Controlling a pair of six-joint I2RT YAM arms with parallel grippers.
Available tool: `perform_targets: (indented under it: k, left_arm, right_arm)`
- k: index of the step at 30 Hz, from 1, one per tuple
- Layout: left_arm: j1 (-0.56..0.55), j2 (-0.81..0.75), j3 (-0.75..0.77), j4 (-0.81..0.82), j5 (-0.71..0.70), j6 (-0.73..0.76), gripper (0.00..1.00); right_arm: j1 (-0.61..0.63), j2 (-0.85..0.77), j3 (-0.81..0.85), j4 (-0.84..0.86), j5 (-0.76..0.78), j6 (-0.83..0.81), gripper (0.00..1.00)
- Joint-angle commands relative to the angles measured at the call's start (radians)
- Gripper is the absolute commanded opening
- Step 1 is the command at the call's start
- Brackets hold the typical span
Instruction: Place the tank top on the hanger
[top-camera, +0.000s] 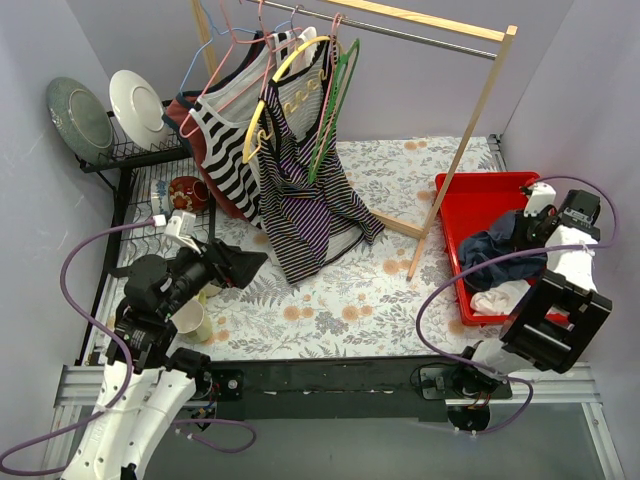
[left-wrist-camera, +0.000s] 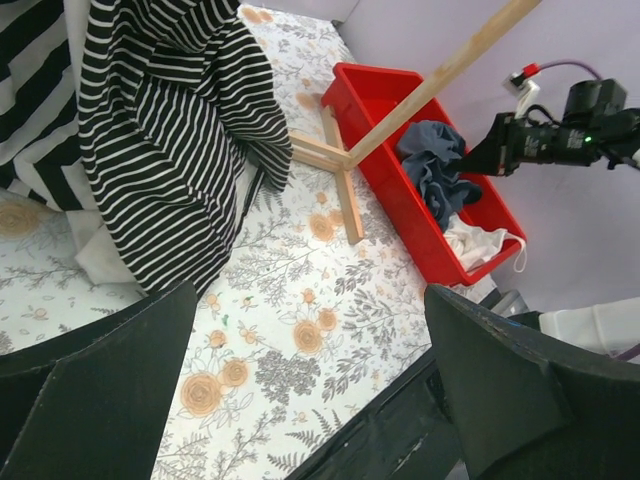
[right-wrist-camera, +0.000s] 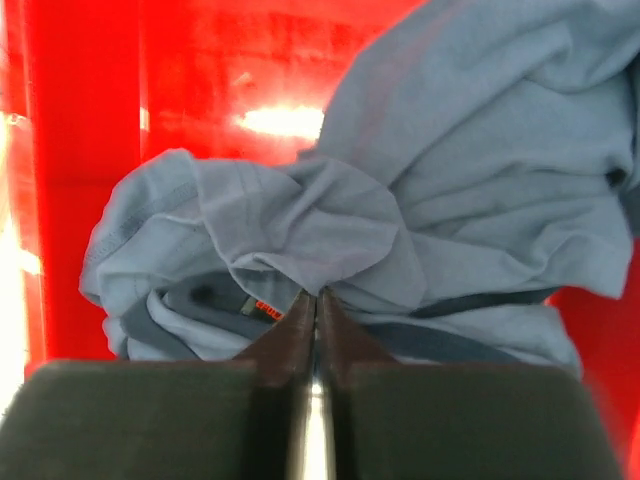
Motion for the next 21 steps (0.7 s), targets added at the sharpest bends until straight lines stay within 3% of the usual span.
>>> perform_targets:
  k: [1,7,10,14,17,21]
  left_arm:
    - [0.006,0.008,-0.022,0.062,0.04,-0.056,0.98]
    - [0.006,0.014,-0.022,0.092,0.057,-0.085,0.98]
    - [0.006,0.019,-0.02,0.102,0.066,-0.093,0.98]
    - [0.006,0.027,-0.003,0.104,0.073,-0.093,0.98]
    - [0.004,0.024,0.004,0.105,0.08,-0.093,0.98]
    - [0.004,0.025,0.003,0.115,0.101,-0.093,0.98]
  right_arm:
    - [-0.001,-0.092,-0.058,0.056,0.054,-0.054,0.01]
    - [-0.001,-0.383,-0.014,0.007,0.051,-0.098,0.01]
    - [-0.001,-0.464,0.123,-0.072,0.013,-0.086,0.01]
    - [-0.001,-0.48,0.402,-0.199,-0.065,-0.049,0.01]
    - [-0.001,-0.445,0.56,-0.265,-0.154,-0.016,0.01]
    - [-0.001,-0.353,0.891,-0.375,-0.31,0.033,0.01]
